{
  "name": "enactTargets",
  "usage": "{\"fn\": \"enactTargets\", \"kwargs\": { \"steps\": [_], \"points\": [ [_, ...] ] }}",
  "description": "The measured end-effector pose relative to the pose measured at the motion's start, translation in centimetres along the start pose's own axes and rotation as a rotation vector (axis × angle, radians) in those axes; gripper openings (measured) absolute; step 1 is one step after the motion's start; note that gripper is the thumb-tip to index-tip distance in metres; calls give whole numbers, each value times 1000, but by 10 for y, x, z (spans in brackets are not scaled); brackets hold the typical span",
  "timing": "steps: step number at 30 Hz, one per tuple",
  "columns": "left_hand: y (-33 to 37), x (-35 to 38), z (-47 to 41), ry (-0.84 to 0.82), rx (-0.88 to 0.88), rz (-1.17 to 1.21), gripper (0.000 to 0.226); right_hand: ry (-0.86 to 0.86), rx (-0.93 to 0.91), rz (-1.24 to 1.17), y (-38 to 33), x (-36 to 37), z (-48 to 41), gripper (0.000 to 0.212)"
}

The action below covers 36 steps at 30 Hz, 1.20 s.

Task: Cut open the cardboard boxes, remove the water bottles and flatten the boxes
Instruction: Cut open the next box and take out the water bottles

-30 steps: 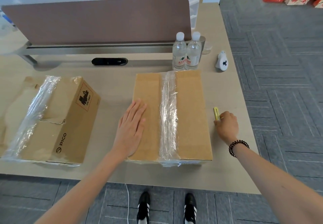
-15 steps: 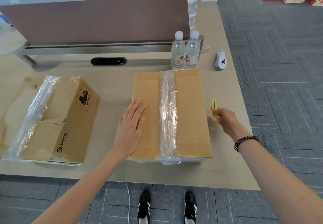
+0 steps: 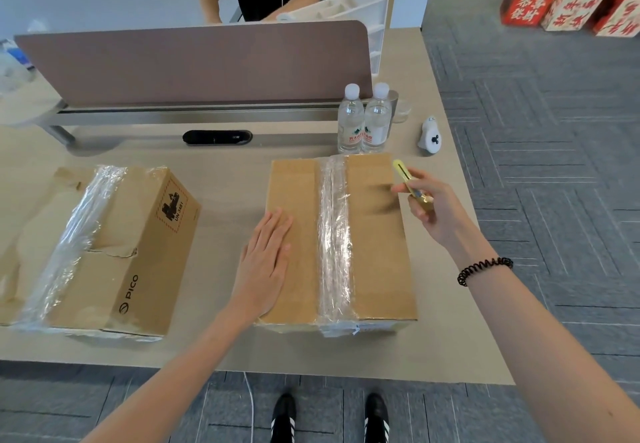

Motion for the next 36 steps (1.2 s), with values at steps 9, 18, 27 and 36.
{"fn": "enactTargets", "kwargs": {
  "steps": [9, 18, 27, 36],
  "points": [
    [-2, 0, 1, 2, -3, 7, 49, 13, -12, 319, 0, 36, 11, 14],
    [-3, 1, 0, 18, 14, 16, 48, 78, -65, 509, 8, 57, 11, 15],
    [-3, 1, -1, 24, 7, 10, 47, 105, -100, 624, 18, 75, 12, 8],
    [0, 2, -1, 20, -1, 7, 47, 34, -149, 674, 25, 89, 25, 15]
  ]
}}
Point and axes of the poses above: each hand's wrist, its own z-axis away from the middle knuckle, its own x-axis out of the palm, y = z × x, the point moved 4 cm from there along -z, towards the middle knuckle, and after that the axes turned 15 degrees about x, right-handed, at the moved point
